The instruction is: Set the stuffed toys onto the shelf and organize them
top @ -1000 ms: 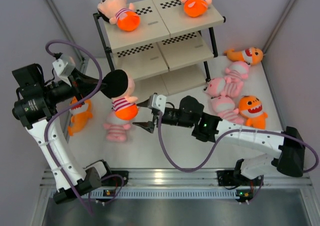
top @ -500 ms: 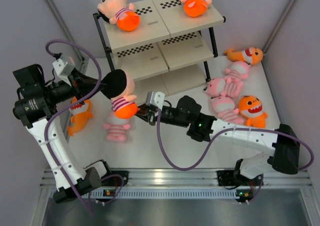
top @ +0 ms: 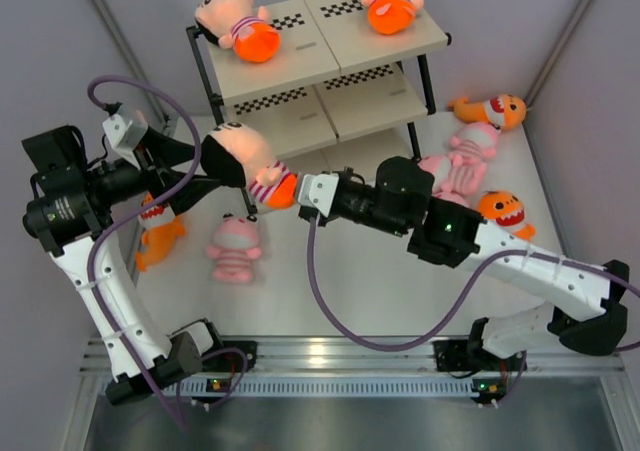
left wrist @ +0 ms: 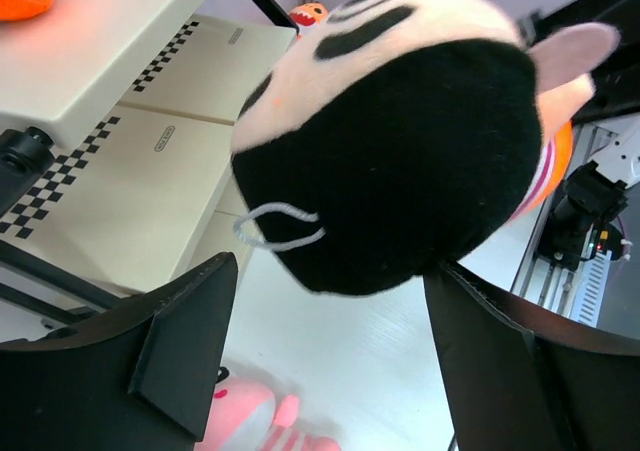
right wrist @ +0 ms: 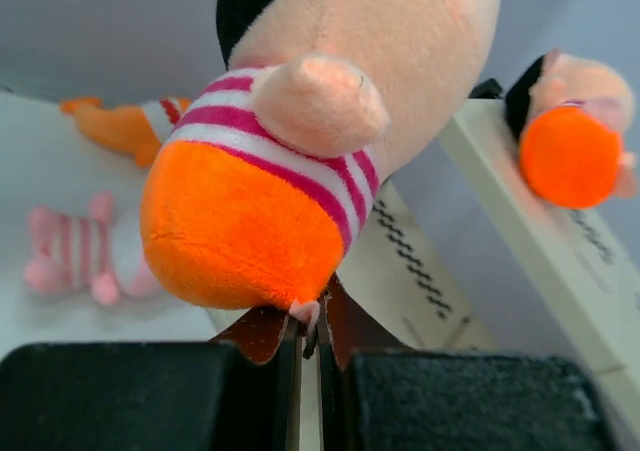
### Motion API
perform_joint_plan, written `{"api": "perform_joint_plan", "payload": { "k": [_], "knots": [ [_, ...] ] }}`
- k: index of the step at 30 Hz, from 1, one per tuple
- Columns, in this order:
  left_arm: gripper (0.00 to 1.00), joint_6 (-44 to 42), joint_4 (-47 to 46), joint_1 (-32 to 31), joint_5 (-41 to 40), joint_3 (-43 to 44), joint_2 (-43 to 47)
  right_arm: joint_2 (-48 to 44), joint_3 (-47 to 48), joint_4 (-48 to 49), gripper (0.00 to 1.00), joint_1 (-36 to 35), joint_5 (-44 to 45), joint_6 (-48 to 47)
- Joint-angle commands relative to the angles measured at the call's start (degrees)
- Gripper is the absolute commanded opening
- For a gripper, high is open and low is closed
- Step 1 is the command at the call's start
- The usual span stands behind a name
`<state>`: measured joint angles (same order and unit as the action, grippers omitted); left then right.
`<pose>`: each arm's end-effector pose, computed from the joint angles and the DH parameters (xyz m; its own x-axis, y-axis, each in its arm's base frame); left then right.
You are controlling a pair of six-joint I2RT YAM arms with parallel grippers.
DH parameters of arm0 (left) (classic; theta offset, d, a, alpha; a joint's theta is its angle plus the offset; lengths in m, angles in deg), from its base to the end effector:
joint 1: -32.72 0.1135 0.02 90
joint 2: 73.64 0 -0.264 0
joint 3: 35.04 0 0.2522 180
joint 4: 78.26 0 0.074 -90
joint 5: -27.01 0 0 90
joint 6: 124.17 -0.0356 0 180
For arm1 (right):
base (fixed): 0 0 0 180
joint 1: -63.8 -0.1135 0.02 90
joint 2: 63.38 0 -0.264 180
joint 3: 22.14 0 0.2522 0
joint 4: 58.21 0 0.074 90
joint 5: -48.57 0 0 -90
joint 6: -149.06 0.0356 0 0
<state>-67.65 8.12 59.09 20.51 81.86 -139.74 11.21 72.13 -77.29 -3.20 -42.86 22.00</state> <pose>0.1375 0.0287 0.5049 -0.0632 0.0384 -0.9973 0.8495 0.5265 -0.0335 0.1152 0.2736 0.4541 0.5637 -0.2139 -0.7978 -0.7397 0.2992 -0.6028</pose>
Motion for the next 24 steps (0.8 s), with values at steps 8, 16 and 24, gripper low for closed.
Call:
{"api": "perform_joint_plan", "payload": {
  "k": [8,16,24],
  "knots": [
    [0.81,3.59,0.51,0.08,-3.88,3.75,-0.87,9.24,32.59,-24.56,0.00,3.36,24.19,-36.57],
    [0.81,3.59,0.42,0.00,-4.58,2.43,-1.31,21.99,47.88,-19.74,0.00,14.87,27.98,-49.16],
    [0.81,3.85,0.50,0.00,-5.10,-0.47,-1.22,29.38,52.38,-13.93,0.00,22.35,22.79,-45.39]
  ]
}}
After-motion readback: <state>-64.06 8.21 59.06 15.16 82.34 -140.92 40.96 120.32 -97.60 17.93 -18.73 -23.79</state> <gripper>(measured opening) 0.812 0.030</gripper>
